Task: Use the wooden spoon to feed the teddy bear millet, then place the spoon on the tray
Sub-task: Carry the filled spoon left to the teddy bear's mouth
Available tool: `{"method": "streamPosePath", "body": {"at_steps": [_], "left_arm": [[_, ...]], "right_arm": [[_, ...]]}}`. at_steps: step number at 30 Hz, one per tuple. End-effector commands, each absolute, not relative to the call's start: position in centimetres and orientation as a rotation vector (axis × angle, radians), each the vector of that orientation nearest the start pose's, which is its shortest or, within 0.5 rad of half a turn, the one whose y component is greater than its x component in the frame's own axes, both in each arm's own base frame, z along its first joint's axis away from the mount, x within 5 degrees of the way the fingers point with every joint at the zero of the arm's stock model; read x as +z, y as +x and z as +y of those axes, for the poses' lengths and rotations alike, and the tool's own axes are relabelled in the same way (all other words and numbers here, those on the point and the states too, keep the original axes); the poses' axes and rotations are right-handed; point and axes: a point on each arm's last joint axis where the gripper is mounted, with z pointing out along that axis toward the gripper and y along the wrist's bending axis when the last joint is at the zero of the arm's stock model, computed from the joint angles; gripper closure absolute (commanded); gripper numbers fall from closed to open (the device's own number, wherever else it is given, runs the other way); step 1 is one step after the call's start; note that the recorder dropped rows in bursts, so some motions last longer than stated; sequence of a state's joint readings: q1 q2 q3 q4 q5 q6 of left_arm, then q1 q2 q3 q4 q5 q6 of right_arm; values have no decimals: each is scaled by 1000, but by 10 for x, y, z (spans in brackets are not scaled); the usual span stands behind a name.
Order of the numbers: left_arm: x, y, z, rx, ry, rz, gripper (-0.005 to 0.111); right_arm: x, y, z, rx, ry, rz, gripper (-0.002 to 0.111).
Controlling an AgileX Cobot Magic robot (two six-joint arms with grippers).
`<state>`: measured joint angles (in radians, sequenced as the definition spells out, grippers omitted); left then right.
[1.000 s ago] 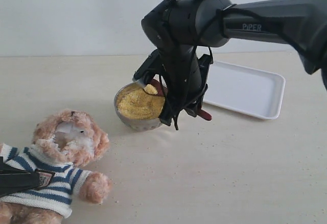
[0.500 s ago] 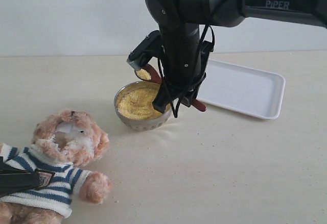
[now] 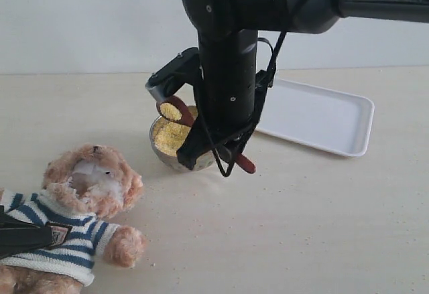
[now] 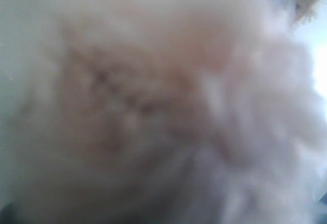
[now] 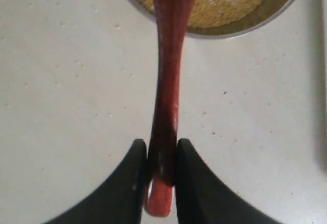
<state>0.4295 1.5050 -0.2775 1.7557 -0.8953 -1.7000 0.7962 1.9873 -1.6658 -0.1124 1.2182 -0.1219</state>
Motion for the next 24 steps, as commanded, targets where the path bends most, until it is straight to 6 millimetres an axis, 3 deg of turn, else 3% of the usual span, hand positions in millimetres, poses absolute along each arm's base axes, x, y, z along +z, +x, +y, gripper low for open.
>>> {"method": "streamPosePath", "body": {"at_steps": [1,8,11,17,24], "left_arm": [[134,171,1,-1067,-216,2476,101],[134,171,1,-1067,-216,2476,101],[134,171,1,-1067,-216,2476,101],[134,171,1,-1067,-216,2476,101],[134,171,1,-1067,-216,2476,101]], "right_arm": [[253,264,286,-87,-1400,2637,107],[267,214,308,-28,-1509,2556,107],[267,204,315,-24,-1556,2528,107],[258,189,327,-29,-1611,2517,107],[246,189,332,-25,-1630,2548,107]]}}
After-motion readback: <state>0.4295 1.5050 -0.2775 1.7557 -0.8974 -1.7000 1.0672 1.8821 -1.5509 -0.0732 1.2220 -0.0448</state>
